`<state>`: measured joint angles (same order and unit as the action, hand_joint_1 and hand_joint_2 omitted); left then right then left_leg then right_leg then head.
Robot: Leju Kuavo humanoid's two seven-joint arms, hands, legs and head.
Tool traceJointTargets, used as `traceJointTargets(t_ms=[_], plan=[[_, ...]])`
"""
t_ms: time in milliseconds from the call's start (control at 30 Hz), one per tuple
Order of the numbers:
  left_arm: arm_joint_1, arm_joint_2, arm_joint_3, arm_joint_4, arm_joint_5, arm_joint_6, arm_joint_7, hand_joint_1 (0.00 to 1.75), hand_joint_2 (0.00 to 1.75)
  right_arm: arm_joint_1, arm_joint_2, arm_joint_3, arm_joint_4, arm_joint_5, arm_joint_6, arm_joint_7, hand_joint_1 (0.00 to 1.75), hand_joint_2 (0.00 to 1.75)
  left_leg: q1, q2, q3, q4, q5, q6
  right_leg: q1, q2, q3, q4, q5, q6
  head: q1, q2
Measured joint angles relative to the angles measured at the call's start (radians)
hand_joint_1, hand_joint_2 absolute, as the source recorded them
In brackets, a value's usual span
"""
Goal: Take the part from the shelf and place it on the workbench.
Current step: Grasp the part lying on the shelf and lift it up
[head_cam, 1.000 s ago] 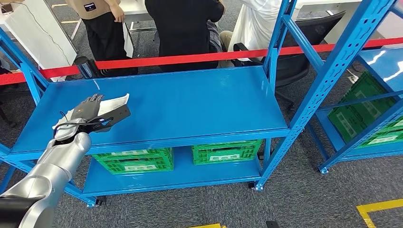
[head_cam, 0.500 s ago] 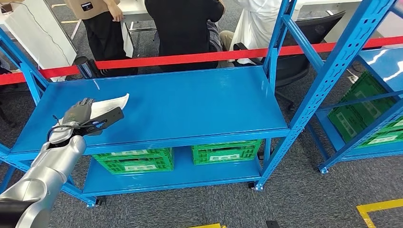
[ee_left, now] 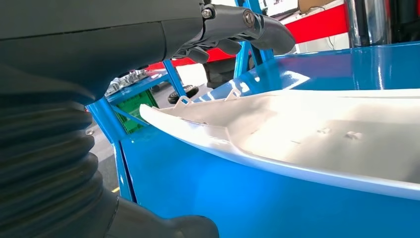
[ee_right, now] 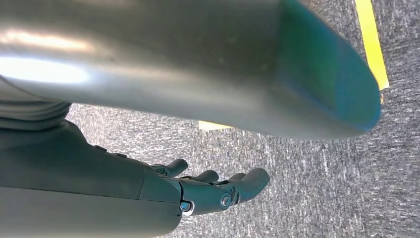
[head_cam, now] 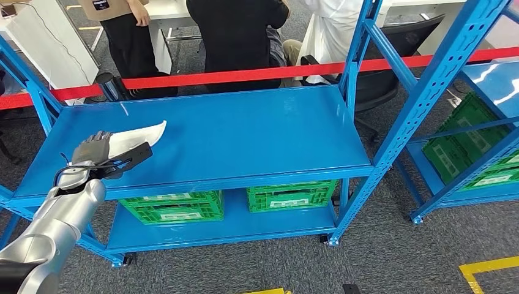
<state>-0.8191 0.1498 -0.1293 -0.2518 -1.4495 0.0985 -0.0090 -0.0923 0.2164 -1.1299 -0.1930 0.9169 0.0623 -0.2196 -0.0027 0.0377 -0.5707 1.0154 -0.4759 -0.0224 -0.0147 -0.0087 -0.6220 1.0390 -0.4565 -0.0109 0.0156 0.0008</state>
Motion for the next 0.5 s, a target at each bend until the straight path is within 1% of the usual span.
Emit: traceJointTargets(t_ms=[67,100,500], plan=[[0.001,0.002,0.0,0.0,-0.006,0.0,0.0,1.36,1.75,-0.001,0.0,0.0,0.0,0.006,-0.001,0.001,0.0,0.0,0.0,0.0,0.0,0.0,0.0,0.0,0.0,0.0,0.0,0.0,0.0,0.0,0.0,0.0],[0.001,0.003,0.0,0.0,-0.008,0.0,0.0,1.75,1.75,-0.001,0.0,0.0,0.0,0.008,-0.002,0.001,0.0,0.0,0.0,0.0,0.0,0.0,0.0,0.0,0.0,0.0,0.0,0.0,0.0,0.0,0.0,0.0],[0.003,0.01,0.0,0.003,-0.033,0.001,-0.002,1.75,1.75,-0.011,0.0,0.0,0.0,0.011,-0.01,-0.002,0.0,0.0,0.0,0.0,0.0,0.0,0.0,0.0,0.0,0.0,0.0,0.0,0.0,0.0,0.0,0.0]])
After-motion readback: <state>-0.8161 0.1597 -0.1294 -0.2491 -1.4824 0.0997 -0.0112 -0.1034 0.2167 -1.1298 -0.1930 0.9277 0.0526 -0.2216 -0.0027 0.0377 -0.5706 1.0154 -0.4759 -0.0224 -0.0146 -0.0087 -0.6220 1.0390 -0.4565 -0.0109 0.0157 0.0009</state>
